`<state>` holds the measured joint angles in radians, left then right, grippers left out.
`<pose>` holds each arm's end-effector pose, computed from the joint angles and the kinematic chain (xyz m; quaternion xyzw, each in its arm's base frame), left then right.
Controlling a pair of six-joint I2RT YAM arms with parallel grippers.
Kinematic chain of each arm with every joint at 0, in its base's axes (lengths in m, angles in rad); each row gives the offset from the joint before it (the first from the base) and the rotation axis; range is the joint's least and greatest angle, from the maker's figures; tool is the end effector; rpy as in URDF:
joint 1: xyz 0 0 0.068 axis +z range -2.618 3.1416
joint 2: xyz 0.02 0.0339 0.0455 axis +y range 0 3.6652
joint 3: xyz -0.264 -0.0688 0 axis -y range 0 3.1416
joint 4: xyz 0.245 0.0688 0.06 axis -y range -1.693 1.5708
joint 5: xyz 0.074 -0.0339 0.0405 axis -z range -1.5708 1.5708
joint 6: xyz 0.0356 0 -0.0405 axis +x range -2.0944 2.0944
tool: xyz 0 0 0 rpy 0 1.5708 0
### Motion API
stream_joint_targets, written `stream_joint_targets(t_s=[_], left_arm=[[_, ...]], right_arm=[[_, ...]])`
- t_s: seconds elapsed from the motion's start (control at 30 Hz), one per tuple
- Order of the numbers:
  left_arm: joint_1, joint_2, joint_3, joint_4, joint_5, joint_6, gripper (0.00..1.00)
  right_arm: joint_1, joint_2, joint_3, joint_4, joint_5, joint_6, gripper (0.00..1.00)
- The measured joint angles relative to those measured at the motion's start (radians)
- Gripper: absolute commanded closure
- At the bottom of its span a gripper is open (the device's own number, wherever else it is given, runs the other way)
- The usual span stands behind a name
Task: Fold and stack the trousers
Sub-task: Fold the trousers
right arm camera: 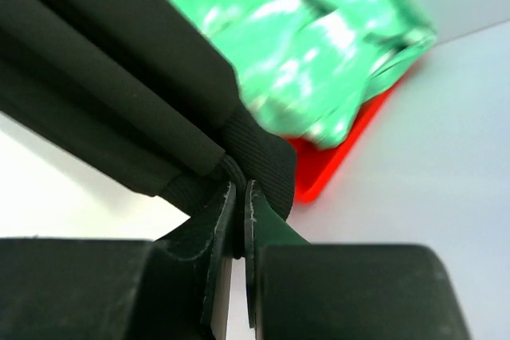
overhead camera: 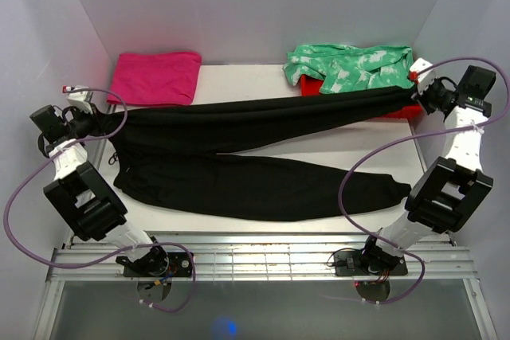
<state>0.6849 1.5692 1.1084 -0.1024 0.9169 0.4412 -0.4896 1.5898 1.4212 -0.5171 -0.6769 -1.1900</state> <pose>0.2863 0.1974 0.2712 0.1166 0.8055 -0.0967 0.5730 0.3241 -0.1474 0.3311 -0.4260 0.7519 -0.1004 0.4931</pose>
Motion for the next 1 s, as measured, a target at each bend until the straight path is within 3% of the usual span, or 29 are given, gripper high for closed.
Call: stream_joint_targets(t_s=[0.33, 0.6, 0.83, 1.0], left_arm=[[-0.006, 0.180, 0.092, 0.221, 0.057, -0.282, 1.00], [-0.003, 0.222, 0.139, 0.299, 0.136, -0.335, 1.00], [0.073, 0.154, -0.005, 0.332, 0.252, -0.262, 1.00], [0.173, 0.119, -0.126, 0.246, 0.322, -0.088, 1.00]], right_arm=[[0.061, 0.149, 0.195, 0.207, -0.049, 0.210, 0.92], [0.076, 0.174, 0.238, 0.283, -0.089, 0.257, 0.92], [0.009, -0.161, -0.139, 0.306, -0.150, 0.066, 0.92], [-0.127, -0.462, -0.508, 0.340, -0.222, -0.156, 0.92]])
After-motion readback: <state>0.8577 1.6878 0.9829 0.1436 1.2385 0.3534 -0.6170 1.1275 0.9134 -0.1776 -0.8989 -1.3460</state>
